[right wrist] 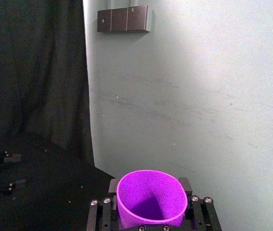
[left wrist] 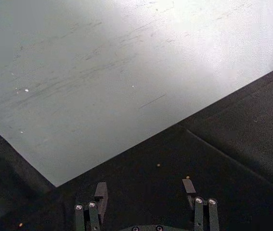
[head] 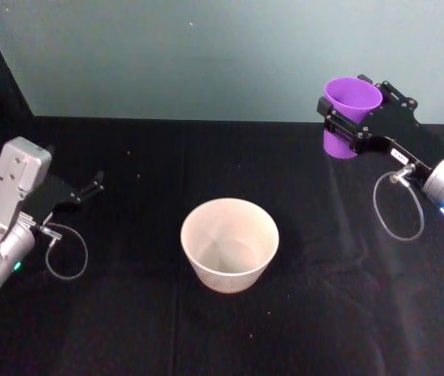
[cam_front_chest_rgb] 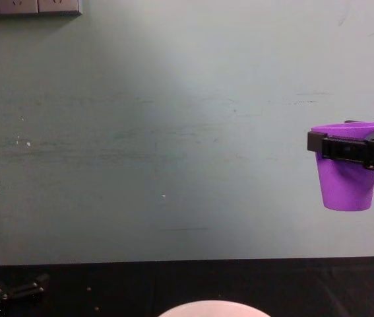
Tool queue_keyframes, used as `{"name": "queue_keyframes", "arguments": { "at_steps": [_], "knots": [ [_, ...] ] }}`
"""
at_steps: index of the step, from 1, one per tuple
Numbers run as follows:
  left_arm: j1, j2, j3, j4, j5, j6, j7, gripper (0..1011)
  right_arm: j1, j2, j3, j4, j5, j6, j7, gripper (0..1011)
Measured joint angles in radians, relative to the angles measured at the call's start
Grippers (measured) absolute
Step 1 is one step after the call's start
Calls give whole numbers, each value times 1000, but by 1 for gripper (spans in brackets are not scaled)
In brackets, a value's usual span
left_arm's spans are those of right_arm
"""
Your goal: Pick up the cup and pour the mung beans from the cup into the bowl.
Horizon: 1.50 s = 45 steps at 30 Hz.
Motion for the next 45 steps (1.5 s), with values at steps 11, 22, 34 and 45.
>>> {"name": "queue_keyframes", "arguments": {
  "at_steps": [11,22,34,45],
  "knots": [
    [0,0,0,0,0,0,0,1011,0,0,0,0,0,0,0,756],
    [0,0,0,0,0,0,0,1011,0,0,0,0,0,0,0,756],
    [0,0,0,0,0,0,0,1011,0,0,0,0,0,0,0,756],
    [0,0,0,0,0,0,0,1011,0,0,0,0,0,0,0,756]
  ]
}}
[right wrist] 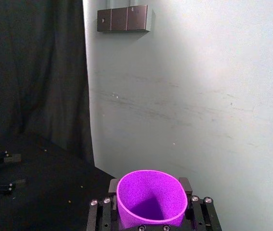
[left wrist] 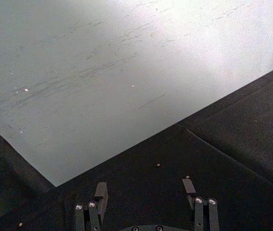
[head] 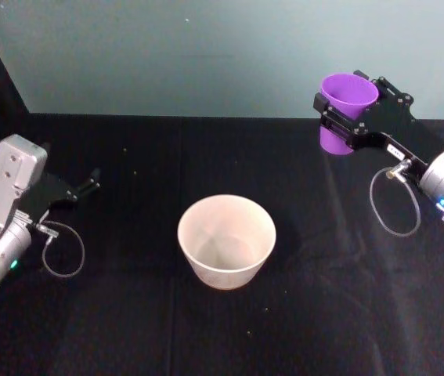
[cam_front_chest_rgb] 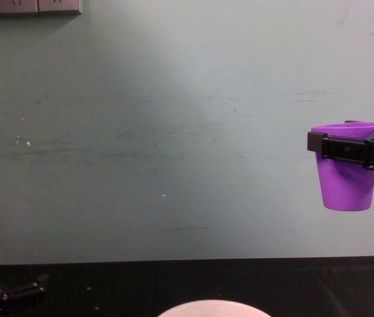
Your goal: Pick up the cup and pour the mung beans from the cup into the bowl.
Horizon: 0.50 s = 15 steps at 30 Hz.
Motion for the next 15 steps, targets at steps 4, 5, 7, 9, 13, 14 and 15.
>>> {"name": "queue_keyframes", "arguments": {
  "at_steps": [4,5,7,9,13,14,15],
  "knots": [
    [0,0,0,0,0,0,0,1011,0,0,0,0,0,0,0,756],
    [0,0,0,0,0,0,0,1011,0,0,0,0,0,0,0,756],
    [0,0,0,0,0,0,0,1011,0,0,0,0,0,0,0,756],
    [0,0,0,0,0,0,0,1011,0,0,0,0,0,0,0,756],
    [0,0,0,0,0,0,0,1011,0,0,0,0,0,0,0,756],
    [0,0,0,0,0,0,0,1011,0,0,0,0,0,0,0,756],
    [0,0,0,0,0,0,0,1011,0,0,0,0,0,0,0,756]
  ]
}}
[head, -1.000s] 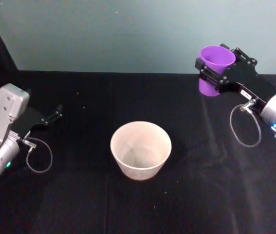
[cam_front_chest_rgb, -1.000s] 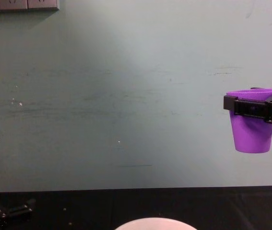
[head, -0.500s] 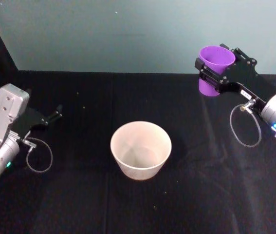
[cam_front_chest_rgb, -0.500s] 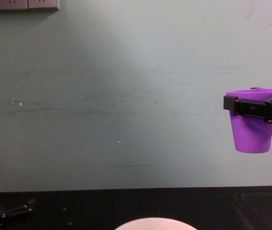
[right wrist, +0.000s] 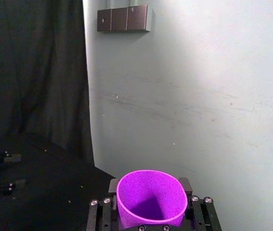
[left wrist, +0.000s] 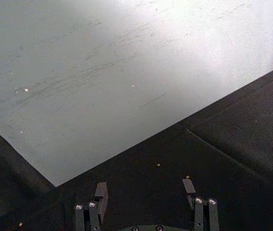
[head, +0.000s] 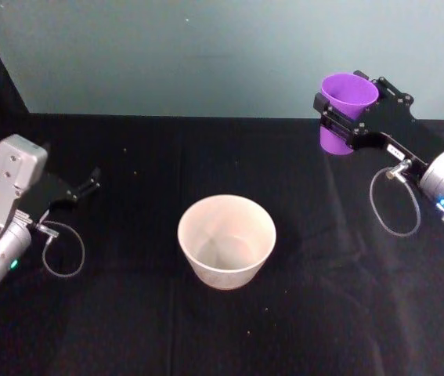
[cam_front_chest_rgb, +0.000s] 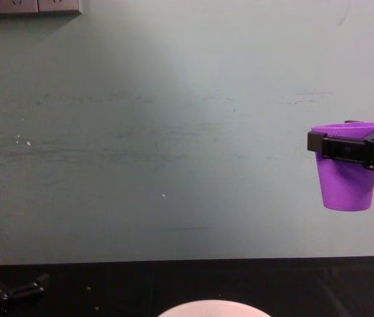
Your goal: Pick up the cup and pour the mung beans from the cup into the bowl.
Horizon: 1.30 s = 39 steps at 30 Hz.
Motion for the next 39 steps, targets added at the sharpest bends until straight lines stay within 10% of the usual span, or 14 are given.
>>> {"name": "queue_keyframes", "arguments": {
  "at_steps": [39],
  "knots": [
    [0,0,0,0,0,0,0,1011,0,0,0,0,0,0,0,756]
  ]
}}
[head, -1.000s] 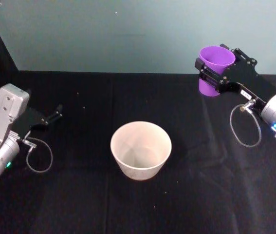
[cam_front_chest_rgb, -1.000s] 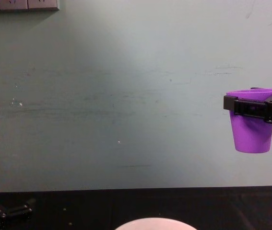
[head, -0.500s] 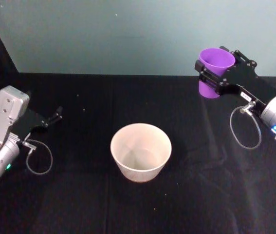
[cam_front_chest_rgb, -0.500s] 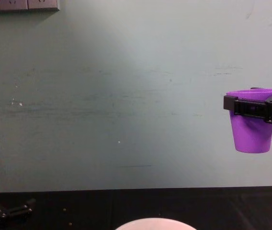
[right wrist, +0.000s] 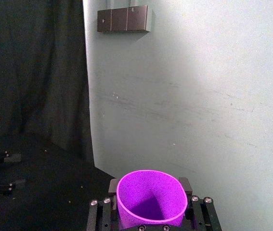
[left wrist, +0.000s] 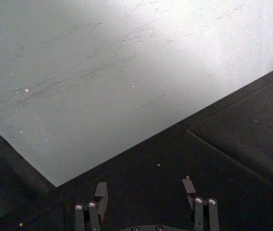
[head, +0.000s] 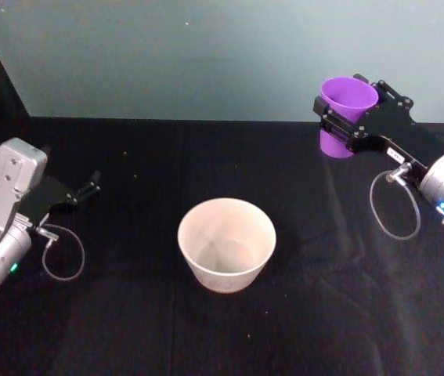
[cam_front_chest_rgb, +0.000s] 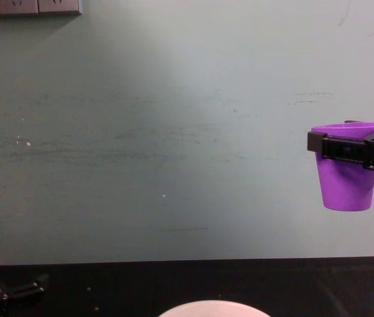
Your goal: Pick up the cup and pour the mung beans from the cup into the bowl.
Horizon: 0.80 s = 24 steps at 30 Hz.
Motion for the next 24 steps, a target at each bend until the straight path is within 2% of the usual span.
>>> {"name": "queue_keyframes", "arguments": {
  "at_steps": [24],
  "knots": [
    [0,0,0,0,0,0,0,1011,0,0,0,0,0,0,0,756]
  ]
}}
